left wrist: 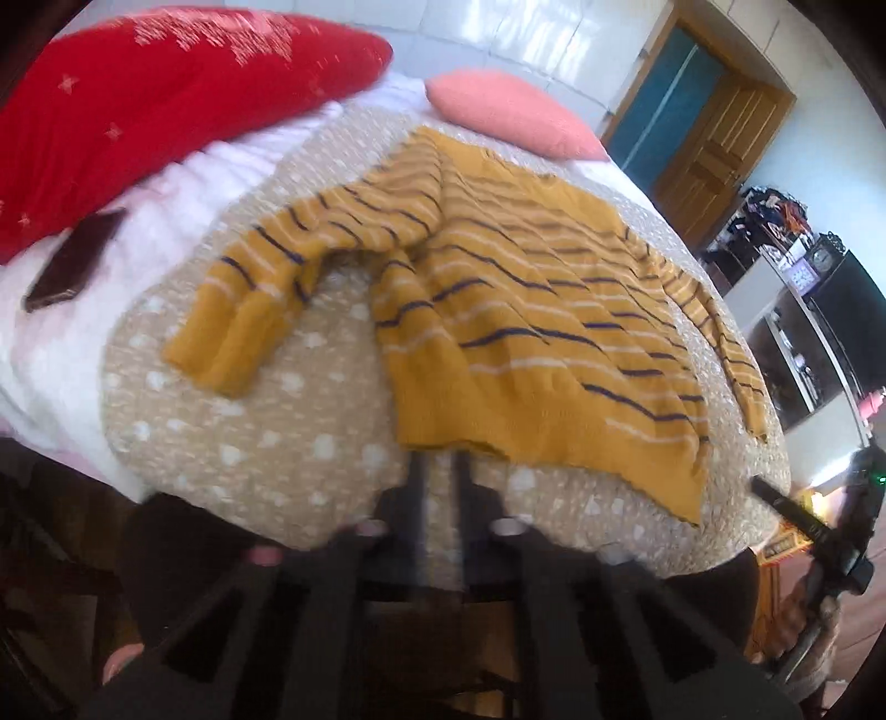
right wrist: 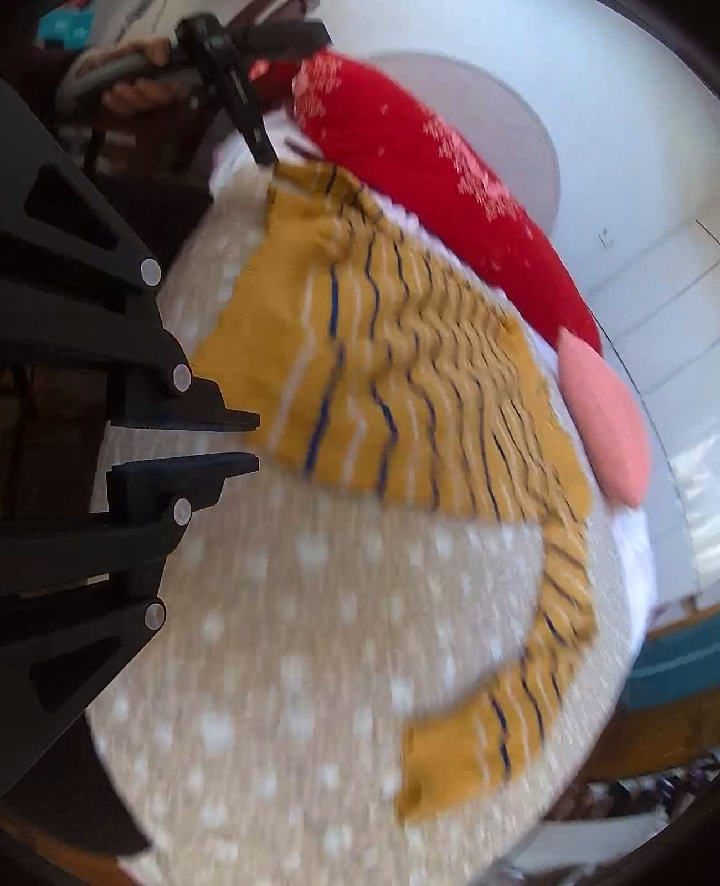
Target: Fold small clothes
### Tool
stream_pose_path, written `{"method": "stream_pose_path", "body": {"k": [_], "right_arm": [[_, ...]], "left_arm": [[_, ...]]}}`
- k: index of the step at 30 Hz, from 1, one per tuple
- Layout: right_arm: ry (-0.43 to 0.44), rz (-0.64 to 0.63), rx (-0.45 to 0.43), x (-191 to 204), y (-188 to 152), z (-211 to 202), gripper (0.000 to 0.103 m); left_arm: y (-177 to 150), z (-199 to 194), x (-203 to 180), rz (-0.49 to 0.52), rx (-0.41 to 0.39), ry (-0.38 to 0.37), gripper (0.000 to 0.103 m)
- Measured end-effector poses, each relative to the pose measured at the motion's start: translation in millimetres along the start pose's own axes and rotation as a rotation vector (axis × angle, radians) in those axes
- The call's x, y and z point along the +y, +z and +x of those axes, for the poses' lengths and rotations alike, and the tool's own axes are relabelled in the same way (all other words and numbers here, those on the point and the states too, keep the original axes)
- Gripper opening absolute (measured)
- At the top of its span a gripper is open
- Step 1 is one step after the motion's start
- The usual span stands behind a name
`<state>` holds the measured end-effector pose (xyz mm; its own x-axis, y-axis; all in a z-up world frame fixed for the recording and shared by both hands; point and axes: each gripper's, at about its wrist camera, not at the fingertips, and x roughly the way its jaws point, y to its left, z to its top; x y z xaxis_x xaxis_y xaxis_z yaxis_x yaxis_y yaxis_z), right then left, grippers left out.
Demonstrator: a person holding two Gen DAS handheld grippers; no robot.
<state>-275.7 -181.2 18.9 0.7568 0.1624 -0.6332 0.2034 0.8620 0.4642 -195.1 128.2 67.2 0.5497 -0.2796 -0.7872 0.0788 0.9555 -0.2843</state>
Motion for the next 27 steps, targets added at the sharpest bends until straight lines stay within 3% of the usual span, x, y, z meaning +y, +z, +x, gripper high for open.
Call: {"method": "stream_pose_path", "body": {"k": [1,2,3,4,6,7,9,12,14,16,17,20,23,26,27], "right_arm": [[-0.060,-0.001,-0.040,-8,3,-9,0.012],[-0.144,-0.006,-0.087,-18,8,-18,0.016],[-0.214,-0.014,-0.121,-24,13,-21,0.030],[-0.281,-0.023,-0.151,-34,19,-25,0.047],[-0.378,-0.012,-0.186,-58,32,-20,0.066],[-0.399,0.002,-0.182,-67,37,-15,0.068],[-0.435,-0.014,-0.174,-75,46,0,0.068],[-0.512,-0.213,-0.144,-55,48,31,0.067],[-0.561,-0.348,-0.097,-43,49,57,0.060],[-0.545,-0.394,-0.048,-44,57,71,0.004],[-0.549,-0.379,-0.043,-51,70,69,0.003],[-0.500,-0.195,-0.127,-88,118,32,0.003],[-0.532,0.073,-0.221,-151,160,-6,0.003],[-0.618,0.368,-0.239,-222,167,-36,0.011],[-0.571,0.449,-0.239,-239,160,-46,0.015]], "left_arm": [[-1,-8,2,0.001,-0.038,0.022,0.056],[0,-12,3,-0.004,-0.062,0.034,0.065],[2,-18,5,-0.013,-0.099,0.039,0.072],[3,-21,4,-0.014,-0.115,0.034,0.072],[8,-21,0,0.002,-0.118,0.027,0.072],[11,-19,-4,0.018,-0.119,0.035,0.073],[12,-15,-12,0.048,-0.121,0.054,0.073],[14,0,-28,0.094,-0.085,0.056,0.073],[14,6,-35,0.106,-0.069,0.049,0.073],[15,8,-43,0.122,-0.066,0.044,0.073],[15,7,-46,0.130,-0.071,0.041,0.073],[16,2,-53,0.159,-0.091,0.034,0.073],[16,3,-54,0.164,-0.091,0.039,0.073],[15,4,-51,0.143,-0.082,0.030,0.073],[15,4,-50,0.140,-0.081,0.031,0.073]]}}
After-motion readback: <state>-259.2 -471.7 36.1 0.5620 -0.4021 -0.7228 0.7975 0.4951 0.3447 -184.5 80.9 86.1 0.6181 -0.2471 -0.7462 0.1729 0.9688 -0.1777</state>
